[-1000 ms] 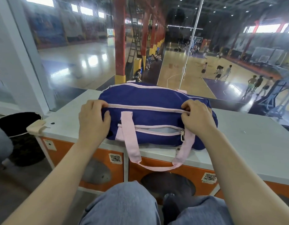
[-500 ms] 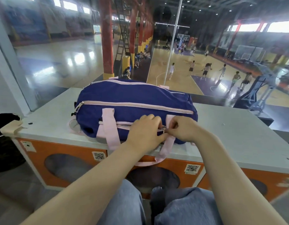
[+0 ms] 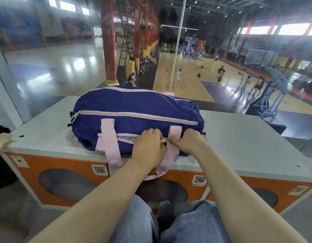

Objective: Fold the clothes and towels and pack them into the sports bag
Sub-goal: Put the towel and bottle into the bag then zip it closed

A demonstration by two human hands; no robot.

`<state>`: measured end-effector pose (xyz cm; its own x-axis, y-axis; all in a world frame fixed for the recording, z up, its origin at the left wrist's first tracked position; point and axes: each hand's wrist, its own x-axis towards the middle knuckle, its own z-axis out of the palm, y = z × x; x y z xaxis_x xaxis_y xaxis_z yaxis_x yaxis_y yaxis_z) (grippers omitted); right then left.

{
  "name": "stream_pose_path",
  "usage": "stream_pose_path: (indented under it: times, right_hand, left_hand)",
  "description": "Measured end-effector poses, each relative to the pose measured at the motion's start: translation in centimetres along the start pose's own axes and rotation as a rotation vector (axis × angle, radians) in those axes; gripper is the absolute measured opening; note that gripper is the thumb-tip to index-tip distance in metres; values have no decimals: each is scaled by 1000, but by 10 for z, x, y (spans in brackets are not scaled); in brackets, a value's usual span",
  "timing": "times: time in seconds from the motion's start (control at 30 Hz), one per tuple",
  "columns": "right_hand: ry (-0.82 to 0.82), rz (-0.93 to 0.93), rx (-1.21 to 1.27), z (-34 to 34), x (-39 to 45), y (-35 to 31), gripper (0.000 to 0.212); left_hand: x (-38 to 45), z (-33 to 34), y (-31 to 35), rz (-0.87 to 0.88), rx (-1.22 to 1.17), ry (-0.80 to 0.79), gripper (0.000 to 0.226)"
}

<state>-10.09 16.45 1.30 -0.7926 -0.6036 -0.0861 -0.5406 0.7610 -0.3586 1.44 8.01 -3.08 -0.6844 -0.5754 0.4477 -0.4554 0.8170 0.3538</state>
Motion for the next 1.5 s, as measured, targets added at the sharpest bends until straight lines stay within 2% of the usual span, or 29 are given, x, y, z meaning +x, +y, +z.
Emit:
stream_pose_path:
  times: [0.07,0.13,0.27,0.47,0.7,0.93,1.1,1.2,1.37,1.5]
  right_hand:
    - [-89,68,131,2,-2,2,54]
    - [-89,94,175,5,-3,0,59]
    - [23,20,80,14,1,-3,47]
    - [21,-140,182,11,1,5,30]
    - [26,-114,372,9,0,3,27]
    - [52,-118,351,10,4,3,17]
    - [58,-103,342,10,4,3,20]
    - [81,-103,327,8,2,-1,21]
    - [110,-98,308,6,2,-7,18]
    - [40,-78,191,7,5,-5,28]
  left_hand:
    - [0,-1,-1,-12,-2,-8,13]
    - [0,0,-3,-18,1,-23,15]
    - [-1,-1,-7,-34,-48,-16,12]
    - [-3,-4,-8,-90,-103,38,9]
    - [-2,-14,-15,-137,-122,152,15]
    - [-15,-36,-46,-319,-171,243,13]
    - [-33,-56,-83,-426,-234,337,10]
    - [-45,-67,-112,-529,-335,335,8]
    - [-46,-71,-122,-550,-330,298,10]
    - [-52,-77,-120,-436,-246,242,7]
